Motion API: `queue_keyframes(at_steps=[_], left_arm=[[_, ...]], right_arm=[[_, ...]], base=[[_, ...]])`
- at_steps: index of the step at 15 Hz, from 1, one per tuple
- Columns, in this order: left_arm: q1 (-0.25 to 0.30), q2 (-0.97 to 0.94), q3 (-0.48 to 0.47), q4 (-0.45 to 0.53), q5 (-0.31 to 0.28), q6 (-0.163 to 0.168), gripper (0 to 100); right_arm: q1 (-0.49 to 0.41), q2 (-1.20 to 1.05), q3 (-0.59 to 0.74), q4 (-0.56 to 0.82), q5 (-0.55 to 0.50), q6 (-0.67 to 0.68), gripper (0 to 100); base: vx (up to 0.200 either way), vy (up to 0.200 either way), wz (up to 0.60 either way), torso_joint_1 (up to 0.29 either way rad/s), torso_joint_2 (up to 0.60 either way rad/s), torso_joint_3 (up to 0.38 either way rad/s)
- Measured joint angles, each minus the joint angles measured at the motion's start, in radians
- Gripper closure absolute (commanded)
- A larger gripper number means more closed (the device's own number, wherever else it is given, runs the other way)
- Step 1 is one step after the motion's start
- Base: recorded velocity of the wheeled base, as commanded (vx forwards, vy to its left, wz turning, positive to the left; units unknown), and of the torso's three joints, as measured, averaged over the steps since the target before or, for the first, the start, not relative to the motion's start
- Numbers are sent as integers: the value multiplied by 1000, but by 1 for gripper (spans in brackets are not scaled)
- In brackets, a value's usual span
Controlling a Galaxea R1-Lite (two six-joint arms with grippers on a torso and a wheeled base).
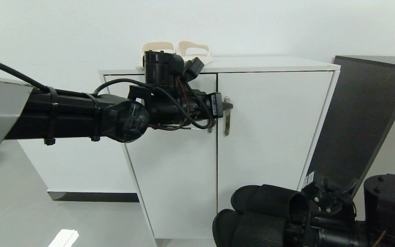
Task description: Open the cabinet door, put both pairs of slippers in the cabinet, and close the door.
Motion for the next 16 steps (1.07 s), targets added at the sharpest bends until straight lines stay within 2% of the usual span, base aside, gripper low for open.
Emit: queue_keyframes(at_steps=[3, 5, 8, 11, 13, 16], left_arm=[[-20, -40, 82, -15, 49, 0, 100], [-47, -105, 201, -26, 61, 0, 100], [-90, -209, 387, -129, 72, -2, 100], [-112, -304, 521, -188, 79, -1, 100], [-94, -337, 548, -223, 82, -2, 100], [-20, -333, 500, -263, 83, -1, 100]], right_arm=[[0, -1, 0, 0, 6, 1, 100], [-1, -9, 2, 0, 41, 2, 100], [-1, -20, 3, 0, 46, 4, 100], [-1, -25, 10, 0, 49, 4, 100], [-1, -29, 11, 0, 52, 3, 100], [-1, -32, 11, 0, 51, 3, 100]], base=[[0, 0, 0, 0, 0, 0], [0, 0, 0, 0, 0, 0], [0, 0, 0, 0, 0, 0], [0, 0, 0, 0, 0, 0], [0, 0, 0, 0, 0, 0], [0, 0, 0, 0, 0, 0]])
